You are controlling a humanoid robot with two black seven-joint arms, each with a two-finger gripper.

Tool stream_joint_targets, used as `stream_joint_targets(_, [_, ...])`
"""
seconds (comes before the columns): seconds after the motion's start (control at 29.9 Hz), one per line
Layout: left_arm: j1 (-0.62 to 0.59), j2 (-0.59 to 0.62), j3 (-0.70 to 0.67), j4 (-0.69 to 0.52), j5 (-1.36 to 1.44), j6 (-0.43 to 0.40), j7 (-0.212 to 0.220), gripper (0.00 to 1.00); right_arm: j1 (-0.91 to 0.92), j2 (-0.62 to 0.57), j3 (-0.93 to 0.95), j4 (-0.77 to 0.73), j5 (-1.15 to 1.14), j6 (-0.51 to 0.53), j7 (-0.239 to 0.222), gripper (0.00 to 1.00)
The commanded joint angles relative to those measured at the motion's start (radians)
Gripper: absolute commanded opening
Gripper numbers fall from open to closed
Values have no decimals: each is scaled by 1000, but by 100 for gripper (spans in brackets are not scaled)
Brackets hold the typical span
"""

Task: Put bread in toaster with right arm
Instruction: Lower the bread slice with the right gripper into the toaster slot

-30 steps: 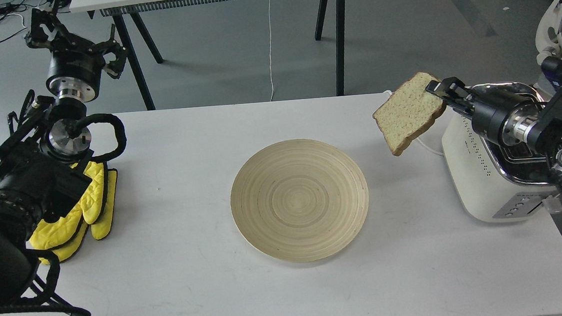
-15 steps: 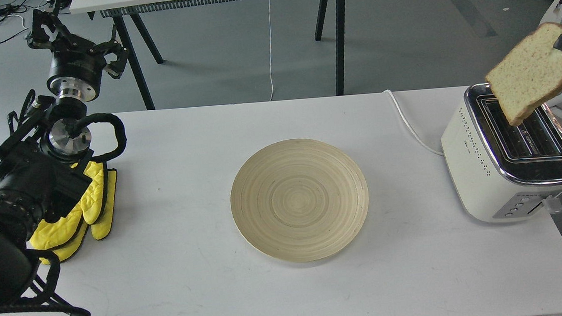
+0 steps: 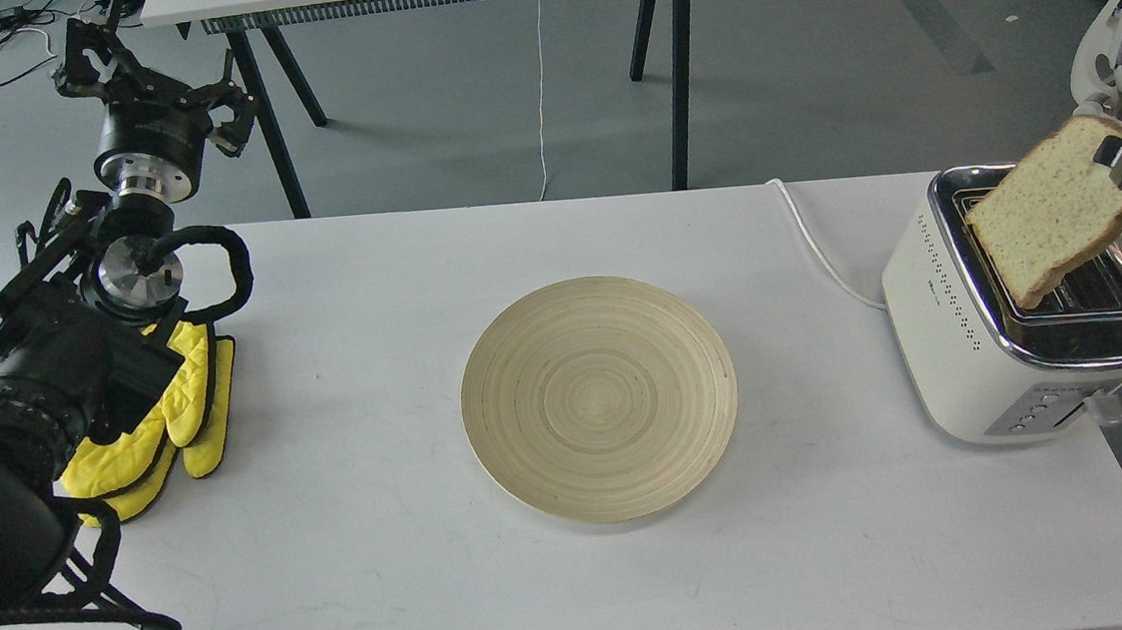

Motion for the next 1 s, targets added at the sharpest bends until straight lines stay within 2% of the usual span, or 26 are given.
stream_joint_targets(0.0, [0,0,0,-1,0,0,0,100,0,22,-16,-41,-67,-4,0,1])
stream_joint_targets(0.97, [0,0,-2,-1,0,0,0,100,-5,40,-19,-82,-70,-13,-5,2])
